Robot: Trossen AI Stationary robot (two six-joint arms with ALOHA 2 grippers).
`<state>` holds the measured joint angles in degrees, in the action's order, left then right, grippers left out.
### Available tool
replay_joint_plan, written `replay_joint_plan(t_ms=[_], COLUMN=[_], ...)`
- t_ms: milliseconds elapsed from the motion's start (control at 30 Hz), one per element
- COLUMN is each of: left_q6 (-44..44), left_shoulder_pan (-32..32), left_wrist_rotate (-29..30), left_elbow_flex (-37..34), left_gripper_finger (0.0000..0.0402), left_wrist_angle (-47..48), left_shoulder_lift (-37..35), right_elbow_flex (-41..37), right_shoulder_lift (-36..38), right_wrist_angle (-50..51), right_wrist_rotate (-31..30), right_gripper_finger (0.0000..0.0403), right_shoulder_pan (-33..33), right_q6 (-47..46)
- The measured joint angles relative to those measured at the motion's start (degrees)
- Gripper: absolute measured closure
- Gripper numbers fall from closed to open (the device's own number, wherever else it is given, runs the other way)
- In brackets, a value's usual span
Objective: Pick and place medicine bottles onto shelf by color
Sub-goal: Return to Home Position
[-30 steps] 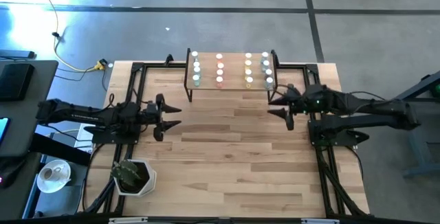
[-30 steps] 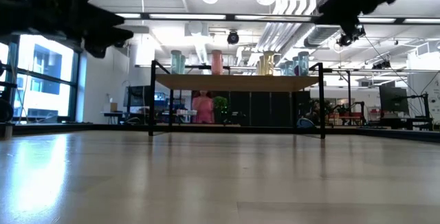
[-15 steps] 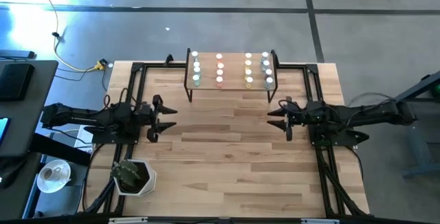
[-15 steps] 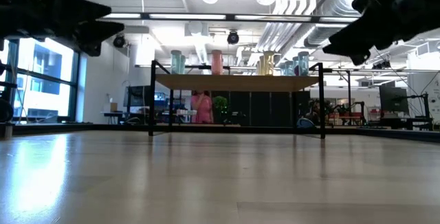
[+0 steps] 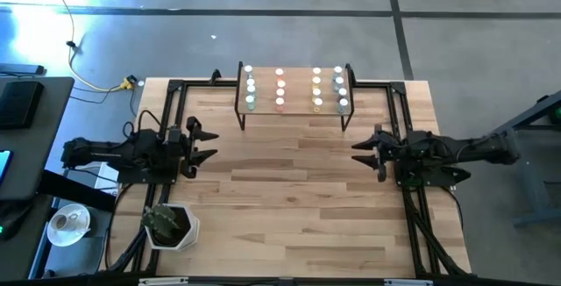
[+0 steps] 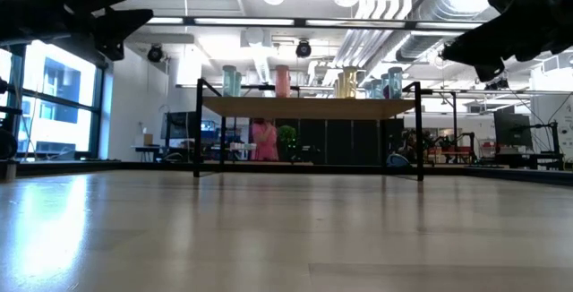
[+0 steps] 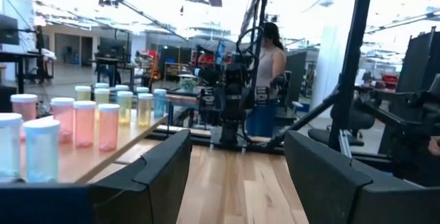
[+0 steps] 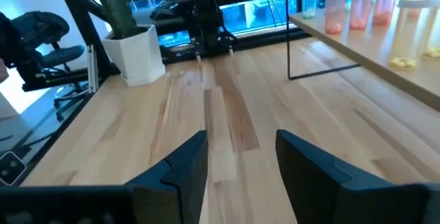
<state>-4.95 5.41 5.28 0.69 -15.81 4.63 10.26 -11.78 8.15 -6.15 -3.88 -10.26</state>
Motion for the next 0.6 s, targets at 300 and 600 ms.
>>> replay_joint_plan(t_ms=[300,600], left_q6=[-1.9,0.2], left_shoulder_pan=[0.0,0.0], left_wrist_rotate=[2.6,3.9], left_elbow_flex=[2.0,2.0], left_gripper_finger=[0.0179,0.0179], left_wrist_angle=[15.1,17.5], left_shoulder_lift=[-4.4,-4.4], right_elbow_flex=[0.0,-0.9], right_shoulder_lift=[10.6,11.6], right_wrist_angle=[7.8,5.1], right_wrist_rotate=[0.0,-1.3], right_gripper_finger=[0.024,0.024], right_shoulder_pan=[0.0,0.0], right_q6=[0.2,1.5])
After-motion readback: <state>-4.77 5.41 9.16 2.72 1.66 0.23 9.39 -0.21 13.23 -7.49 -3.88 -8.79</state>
